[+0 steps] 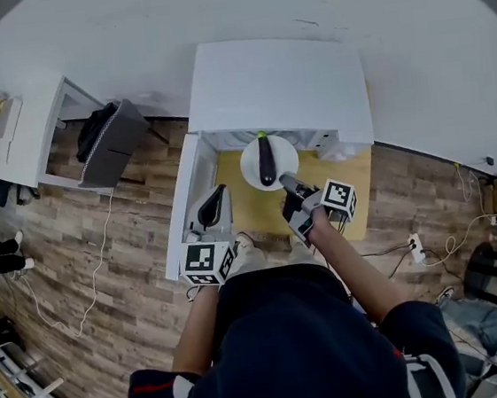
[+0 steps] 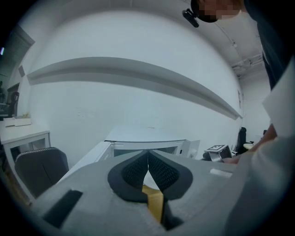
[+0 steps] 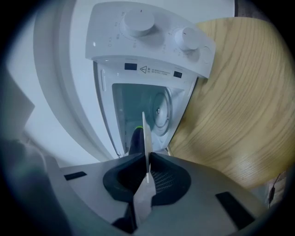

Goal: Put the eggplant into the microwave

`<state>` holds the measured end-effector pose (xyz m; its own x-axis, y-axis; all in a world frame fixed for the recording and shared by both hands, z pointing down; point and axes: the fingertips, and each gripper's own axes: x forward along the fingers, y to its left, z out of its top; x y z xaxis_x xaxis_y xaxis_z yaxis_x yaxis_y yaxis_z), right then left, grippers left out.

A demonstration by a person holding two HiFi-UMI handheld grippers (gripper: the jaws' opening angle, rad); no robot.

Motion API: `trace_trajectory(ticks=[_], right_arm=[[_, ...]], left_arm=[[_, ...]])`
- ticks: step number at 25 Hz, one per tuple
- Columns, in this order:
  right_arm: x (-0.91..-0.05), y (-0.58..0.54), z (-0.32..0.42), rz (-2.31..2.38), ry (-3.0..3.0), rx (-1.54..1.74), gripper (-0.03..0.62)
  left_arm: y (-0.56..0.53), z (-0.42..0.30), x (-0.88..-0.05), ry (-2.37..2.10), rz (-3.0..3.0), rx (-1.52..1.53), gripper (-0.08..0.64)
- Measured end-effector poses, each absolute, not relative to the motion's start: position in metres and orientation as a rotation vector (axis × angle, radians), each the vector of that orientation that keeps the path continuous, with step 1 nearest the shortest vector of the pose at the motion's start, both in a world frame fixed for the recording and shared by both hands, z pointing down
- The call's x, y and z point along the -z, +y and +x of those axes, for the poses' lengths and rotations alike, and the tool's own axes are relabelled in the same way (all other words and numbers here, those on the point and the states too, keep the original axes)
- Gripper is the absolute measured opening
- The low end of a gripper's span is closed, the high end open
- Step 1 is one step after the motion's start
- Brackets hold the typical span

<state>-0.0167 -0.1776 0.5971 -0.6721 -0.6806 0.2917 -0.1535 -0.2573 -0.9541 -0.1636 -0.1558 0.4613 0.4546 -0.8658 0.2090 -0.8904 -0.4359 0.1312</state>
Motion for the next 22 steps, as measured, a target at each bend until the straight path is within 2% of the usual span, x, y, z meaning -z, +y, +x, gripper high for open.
trace_trajectory(ticks=[22], right_arm=[[-0.628,-0.195,-0.015,-1.174,1.463,1.898,0.025]], left_arm=[[-0.172,-0.148,-0.494,-1.236,2.575,-0.229,0.017]])
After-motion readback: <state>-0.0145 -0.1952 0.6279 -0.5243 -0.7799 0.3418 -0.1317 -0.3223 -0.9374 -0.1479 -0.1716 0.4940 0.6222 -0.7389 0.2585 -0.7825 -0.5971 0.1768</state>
